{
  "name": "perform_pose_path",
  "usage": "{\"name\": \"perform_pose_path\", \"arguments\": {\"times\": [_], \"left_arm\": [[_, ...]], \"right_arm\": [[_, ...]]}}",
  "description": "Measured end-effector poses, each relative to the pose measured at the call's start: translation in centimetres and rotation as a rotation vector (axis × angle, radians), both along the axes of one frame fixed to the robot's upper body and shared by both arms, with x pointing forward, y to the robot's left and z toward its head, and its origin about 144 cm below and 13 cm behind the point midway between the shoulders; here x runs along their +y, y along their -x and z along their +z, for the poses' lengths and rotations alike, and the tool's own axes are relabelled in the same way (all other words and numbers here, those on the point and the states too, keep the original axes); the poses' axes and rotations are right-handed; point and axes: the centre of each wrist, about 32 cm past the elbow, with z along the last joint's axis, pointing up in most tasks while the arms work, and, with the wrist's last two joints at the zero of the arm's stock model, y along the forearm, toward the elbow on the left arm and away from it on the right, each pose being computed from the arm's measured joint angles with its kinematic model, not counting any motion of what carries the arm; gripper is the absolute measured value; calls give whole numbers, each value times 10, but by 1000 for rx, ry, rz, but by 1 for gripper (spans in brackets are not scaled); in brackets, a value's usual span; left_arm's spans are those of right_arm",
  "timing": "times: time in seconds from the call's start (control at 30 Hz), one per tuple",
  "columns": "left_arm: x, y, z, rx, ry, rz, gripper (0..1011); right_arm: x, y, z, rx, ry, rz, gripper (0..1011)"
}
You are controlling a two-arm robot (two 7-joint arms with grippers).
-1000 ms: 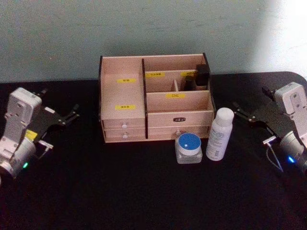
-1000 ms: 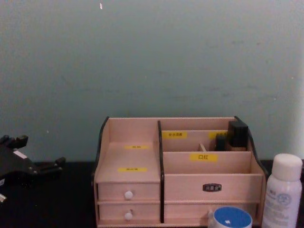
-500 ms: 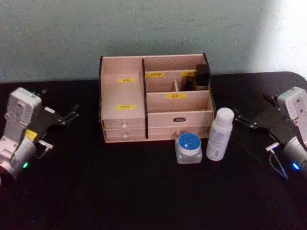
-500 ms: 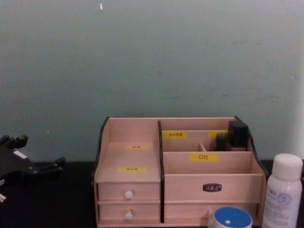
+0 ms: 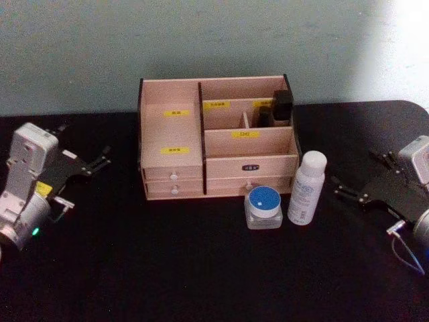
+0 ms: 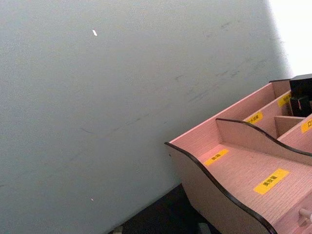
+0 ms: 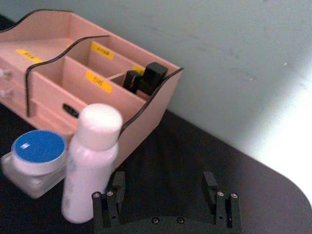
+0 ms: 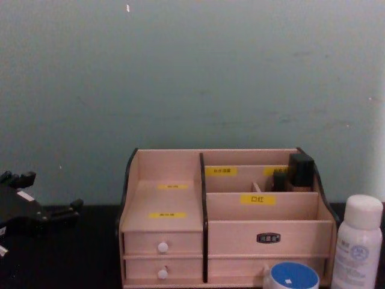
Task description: Pick up the facial cleanser and watermelon frost from the table and place them into the tiered storage box.
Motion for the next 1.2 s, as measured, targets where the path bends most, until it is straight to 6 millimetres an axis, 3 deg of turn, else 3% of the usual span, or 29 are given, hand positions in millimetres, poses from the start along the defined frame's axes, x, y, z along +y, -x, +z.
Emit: {"name": "perform_pose_path", "arguments": {"times": [0.5,1.2], "left_arm": [[0,0,0,0,0,0,1001],[0,0,0,0,0,0,1001]], "right_arm": [[-5,11,14,135,-122,125,1000],[7,-15,1,211,-277,183,1000]]}}
